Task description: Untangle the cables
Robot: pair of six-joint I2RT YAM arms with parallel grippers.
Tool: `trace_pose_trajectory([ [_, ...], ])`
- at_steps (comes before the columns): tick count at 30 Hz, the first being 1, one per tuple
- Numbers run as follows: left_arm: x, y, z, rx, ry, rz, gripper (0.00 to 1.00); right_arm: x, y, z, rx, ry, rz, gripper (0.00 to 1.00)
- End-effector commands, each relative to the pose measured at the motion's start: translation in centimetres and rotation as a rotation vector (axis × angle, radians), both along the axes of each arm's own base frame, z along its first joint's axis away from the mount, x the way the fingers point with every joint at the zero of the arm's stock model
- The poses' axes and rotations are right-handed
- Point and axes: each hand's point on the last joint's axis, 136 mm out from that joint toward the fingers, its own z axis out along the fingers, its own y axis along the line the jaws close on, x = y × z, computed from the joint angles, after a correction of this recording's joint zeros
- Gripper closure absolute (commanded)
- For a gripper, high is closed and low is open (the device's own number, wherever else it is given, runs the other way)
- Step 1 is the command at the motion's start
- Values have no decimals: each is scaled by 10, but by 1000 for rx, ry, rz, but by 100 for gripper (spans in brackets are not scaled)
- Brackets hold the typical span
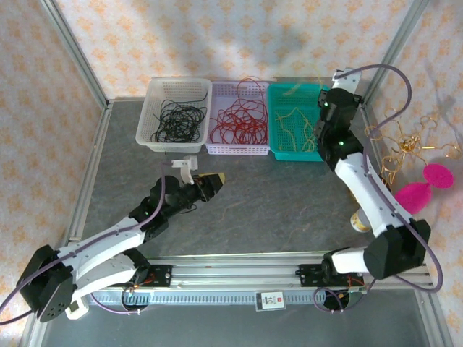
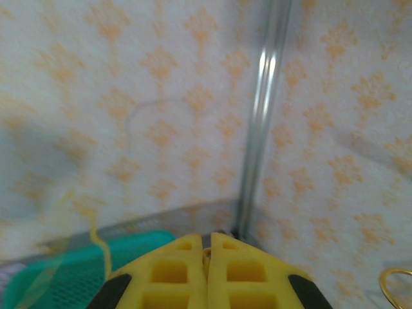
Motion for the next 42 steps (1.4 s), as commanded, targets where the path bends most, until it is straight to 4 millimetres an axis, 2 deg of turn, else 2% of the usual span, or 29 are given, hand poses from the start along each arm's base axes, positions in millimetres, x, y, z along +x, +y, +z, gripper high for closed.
trace_pose_trajectory([
  [1, -1, 18, -9, 50, 2, 51, 60, 7, -8, 11, -42, 51, -37, 100],
  [4, 1, 27, -14, 53, 14, 74, 59, 29, 1, -23, -61, 196, -10, 100],
  [8, 1, 30, -20, 58, 41, 68, 59, 45, 4, -71, -96, 355, -22, 100],
  [12, 0, 32, -27, 74, 58, 66, 59, 59, 18, -108, -71, 439, 58, 100],
  [22, 0, 39, -37, 73, 76, 84, 59, 90, 31, -196, 31, 613, 173, 100],
  [30, 5, 38, -46, 78, 97, 79, 59, 103, 19, -245, 131, 664, 218, 100],
  [32, 7, 37, -49, 81, 106, 74, 59, 106, 16, -259, 118, 688, 212, 94],
  [35, 9, 34, -51, 80, 112, 66, 59, 112, 14, -278, 102, 717, 216, 94],
  [42, 12, 33, -55, 78, 125, 67, 59, 128, 16, -308, 80, 754, 234, 96],
])
